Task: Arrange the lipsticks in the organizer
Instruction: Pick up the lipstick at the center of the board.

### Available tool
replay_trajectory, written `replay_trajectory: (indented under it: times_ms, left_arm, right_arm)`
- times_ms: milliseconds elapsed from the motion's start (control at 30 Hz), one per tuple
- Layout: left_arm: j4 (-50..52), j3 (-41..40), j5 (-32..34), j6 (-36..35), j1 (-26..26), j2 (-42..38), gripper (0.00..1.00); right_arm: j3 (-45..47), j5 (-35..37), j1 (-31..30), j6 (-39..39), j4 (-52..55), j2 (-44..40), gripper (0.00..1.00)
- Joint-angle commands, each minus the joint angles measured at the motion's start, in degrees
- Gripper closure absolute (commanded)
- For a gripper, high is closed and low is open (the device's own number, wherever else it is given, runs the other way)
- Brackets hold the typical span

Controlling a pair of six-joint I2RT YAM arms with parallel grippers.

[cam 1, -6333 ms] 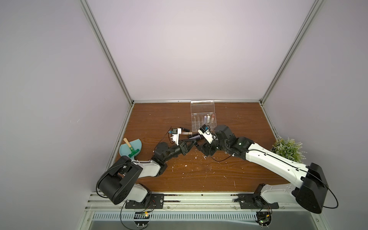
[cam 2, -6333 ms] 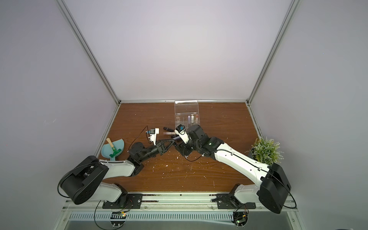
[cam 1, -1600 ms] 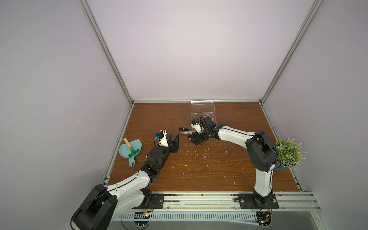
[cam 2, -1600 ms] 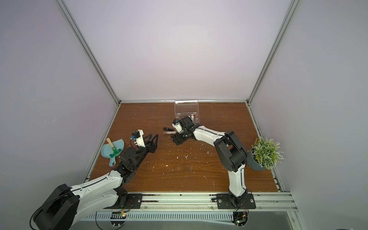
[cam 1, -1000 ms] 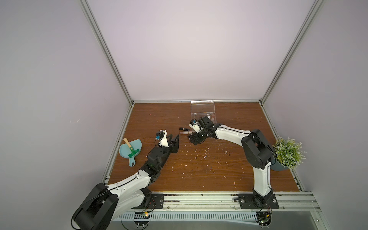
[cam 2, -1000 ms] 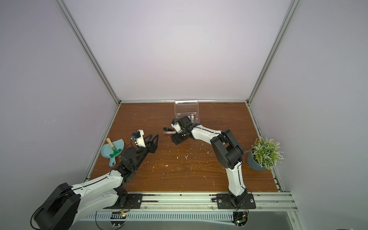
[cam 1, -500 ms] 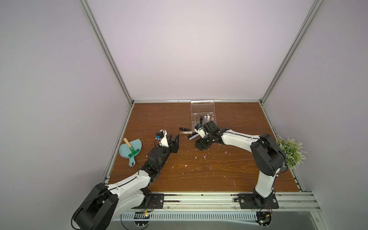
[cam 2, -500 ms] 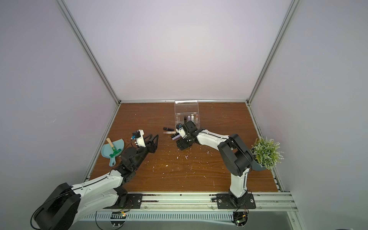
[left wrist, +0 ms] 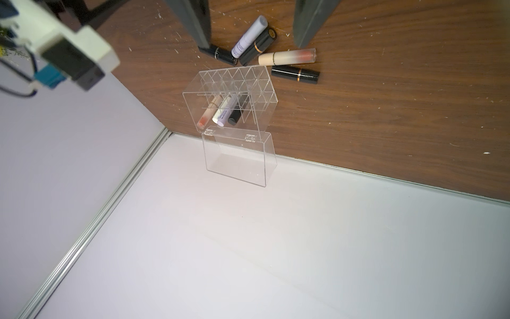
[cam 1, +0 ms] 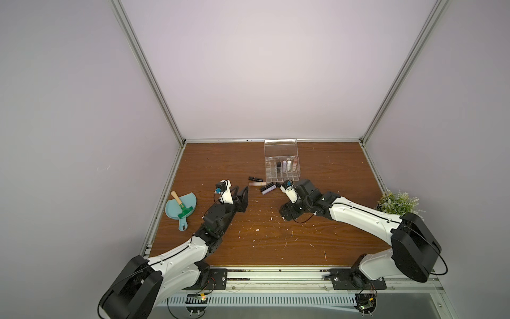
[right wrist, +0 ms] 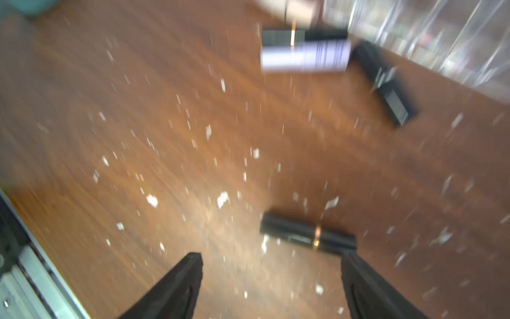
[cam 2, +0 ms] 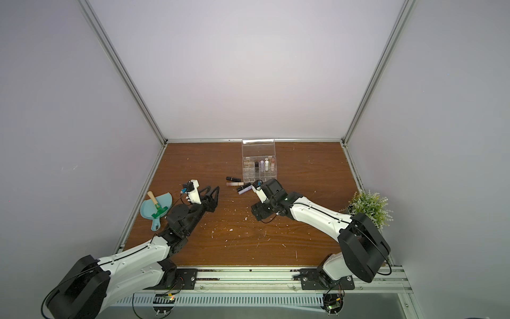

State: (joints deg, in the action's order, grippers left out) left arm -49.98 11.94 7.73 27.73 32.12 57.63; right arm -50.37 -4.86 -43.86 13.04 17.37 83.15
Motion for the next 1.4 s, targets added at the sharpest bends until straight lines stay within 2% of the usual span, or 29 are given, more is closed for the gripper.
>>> replay_trajectory:
  times_ms: [0, 433, 933, 1233, 1367]
  left_arm:
    - [-0.9, 0.0, -0.7, 0.4, -0.6, -0.6, 0.48]
    - [0.0, -0.3, -0.1, -0.1, -0.6, -1.7, 0.48]
    - [0.2, -0.4, 0.0, 0.0, -0.7, -2.3, 0.48]
    - [0.3, -0.4, -0.2, 0.0, -0.7, -2.3, 0.48]
    - [0.4, -0.4, -0.2, -0.1, -0.7, -2.5, 0.48]
  right_arm:
    - [0.7, -1.1, -0.7, 3.7, 0.8, -2.1, 0.15]
    - [3.3, -3.6, -1.6, 5.5, 0.9, 0.4, 0.20]
    - [8.5, -4.3, -3.2, 7.6, 1.7, -3.6, 0.23]
    - [6.4, -1.4, -3.1, 7.3, 1.1, -1.0, 0.23]
    - [4.7, 1.0, -3.0, 7.3, 1.7, 2.0, 0.18]
